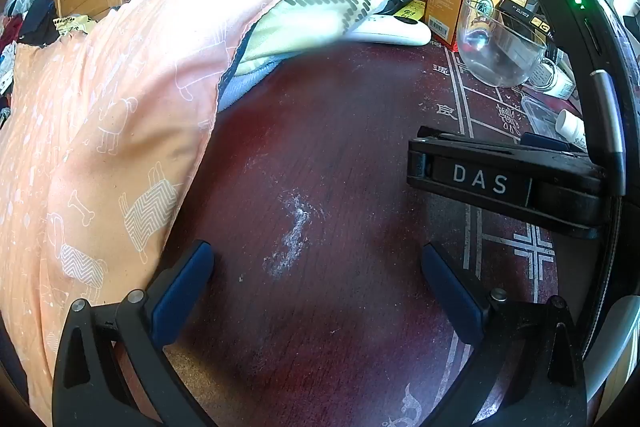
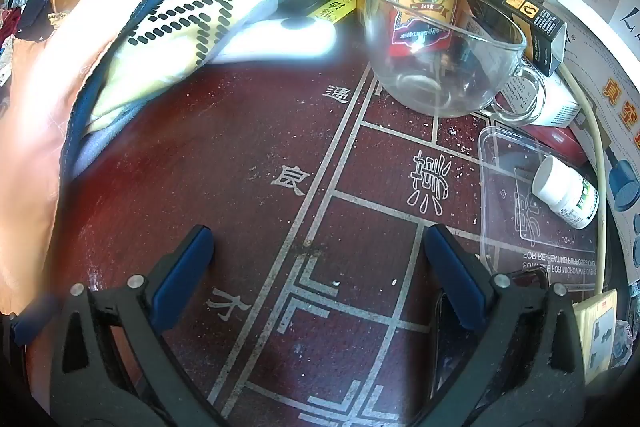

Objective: Fold small clothes

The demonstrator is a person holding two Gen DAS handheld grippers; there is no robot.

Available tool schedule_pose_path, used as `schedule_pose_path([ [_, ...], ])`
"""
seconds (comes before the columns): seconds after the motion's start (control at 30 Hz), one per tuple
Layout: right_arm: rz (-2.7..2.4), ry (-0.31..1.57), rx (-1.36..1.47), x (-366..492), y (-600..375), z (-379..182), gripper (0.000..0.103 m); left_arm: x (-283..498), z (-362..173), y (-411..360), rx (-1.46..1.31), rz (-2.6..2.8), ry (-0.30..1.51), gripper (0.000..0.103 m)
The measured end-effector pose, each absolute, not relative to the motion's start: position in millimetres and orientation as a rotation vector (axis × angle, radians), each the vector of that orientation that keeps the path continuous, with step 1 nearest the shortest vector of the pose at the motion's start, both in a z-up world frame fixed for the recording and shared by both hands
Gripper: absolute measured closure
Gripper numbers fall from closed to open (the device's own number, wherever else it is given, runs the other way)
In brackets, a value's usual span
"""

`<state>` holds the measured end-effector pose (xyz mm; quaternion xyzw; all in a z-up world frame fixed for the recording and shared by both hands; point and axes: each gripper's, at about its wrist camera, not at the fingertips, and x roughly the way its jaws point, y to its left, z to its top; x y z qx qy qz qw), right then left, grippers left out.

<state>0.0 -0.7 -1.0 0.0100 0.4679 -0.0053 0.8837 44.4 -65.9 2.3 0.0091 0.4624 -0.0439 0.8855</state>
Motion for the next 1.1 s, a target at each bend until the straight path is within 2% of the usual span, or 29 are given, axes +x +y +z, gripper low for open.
schedule_pose_path([
  [1.1, -0.011, 0.974, 0.021, 0.1, -0.7, -1.0, 0.000, 47.9, 1.3, -61.9, 0.005, -0.077, 0.963, 0.000],
])
